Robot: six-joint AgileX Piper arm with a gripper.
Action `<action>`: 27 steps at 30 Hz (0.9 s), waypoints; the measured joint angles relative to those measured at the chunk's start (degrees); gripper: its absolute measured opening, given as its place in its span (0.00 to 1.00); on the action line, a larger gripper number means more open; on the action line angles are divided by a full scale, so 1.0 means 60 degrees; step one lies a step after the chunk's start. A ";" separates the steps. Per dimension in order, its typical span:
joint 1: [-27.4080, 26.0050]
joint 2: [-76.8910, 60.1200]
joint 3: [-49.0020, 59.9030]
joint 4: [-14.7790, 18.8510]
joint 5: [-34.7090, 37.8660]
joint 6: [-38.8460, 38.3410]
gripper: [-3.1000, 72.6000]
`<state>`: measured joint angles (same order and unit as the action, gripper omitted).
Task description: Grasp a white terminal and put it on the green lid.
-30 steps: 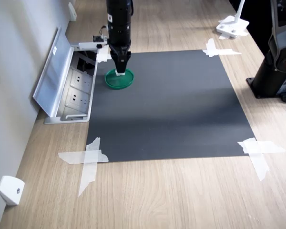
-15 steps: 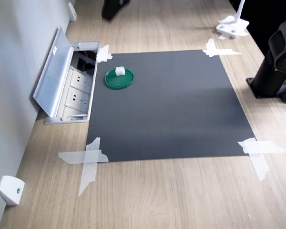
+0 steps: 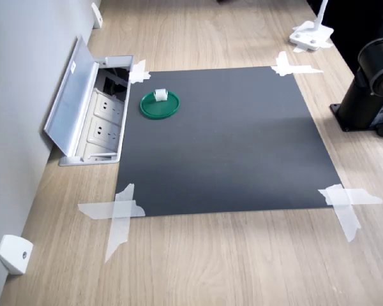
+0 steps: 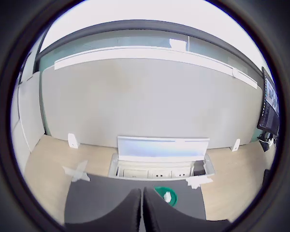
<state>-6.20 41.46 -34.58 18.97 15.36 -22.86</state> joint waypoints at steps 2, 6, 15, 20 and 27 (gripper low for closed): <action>0.0067 -0.1037 0.1097 0.0000 -0.0630 0.0140 0.03; 0.0084 -0.2959 0.2791 0.0016 -0.1365 0.0312 0.03; 0.0084 -0.6396 0.4964 -0.0004 -0.1416 0.0202 0.03; 0.0084 -0.6994 0.5264 -0.0015 -0.1413 0.0142 0.03; 0.0084 -0.6997 0.5264 -0.0015 -0.1404 0.0142 0.03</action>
<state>-5.70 -0.53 -3.00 18.88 6.93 -22.01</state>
